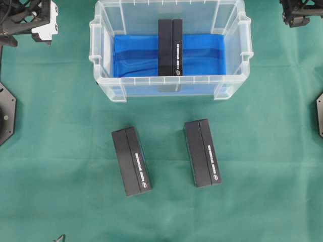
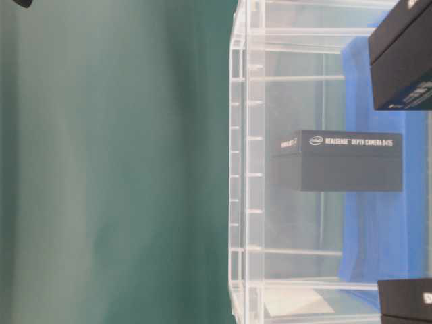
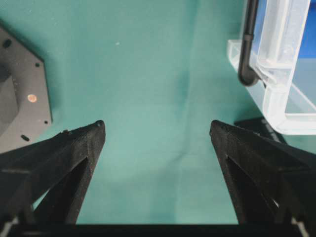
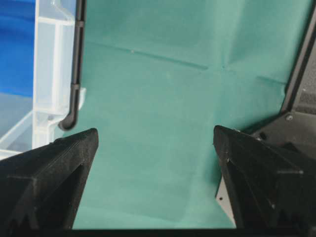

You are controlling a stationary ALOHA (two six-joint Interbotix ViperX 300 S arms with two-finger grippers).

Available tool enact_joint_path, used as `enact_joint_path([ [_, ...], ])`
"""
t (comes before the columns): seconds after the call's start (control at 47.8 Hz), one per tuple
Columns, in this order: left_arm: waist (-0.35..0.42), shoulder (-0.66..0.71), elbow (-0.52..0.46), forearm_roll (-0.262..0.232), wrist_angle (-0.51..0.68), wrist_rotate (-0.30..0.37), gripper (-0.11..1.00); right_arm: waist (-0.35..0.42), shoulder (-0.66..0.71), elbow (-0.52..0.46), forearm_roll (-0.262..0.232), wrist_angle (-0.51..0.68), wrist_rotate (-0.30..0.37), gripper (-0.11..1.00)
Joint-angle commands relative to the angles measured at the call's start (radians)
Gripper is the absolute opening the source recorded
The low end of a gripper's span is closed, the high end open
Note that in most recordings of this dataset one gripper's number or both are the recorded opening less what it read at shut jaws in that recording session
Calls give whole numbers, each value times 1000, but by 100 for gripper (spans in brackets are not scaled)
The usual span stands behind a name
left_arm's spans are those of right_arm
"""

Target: Take the box out of the case with both arms.

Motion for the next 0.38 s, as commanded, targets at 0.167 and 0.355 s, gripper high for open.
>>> enact_joint_path([
  [0.167, 9, -5, -17, 5, -2, 2, 91, -6, -6, -11, 0, -6, 0, 93],
  [0.355, 8, -5, -17, 2, -2, 3, 91, -6, -5, -11, 8, -5, 2, 93],
])
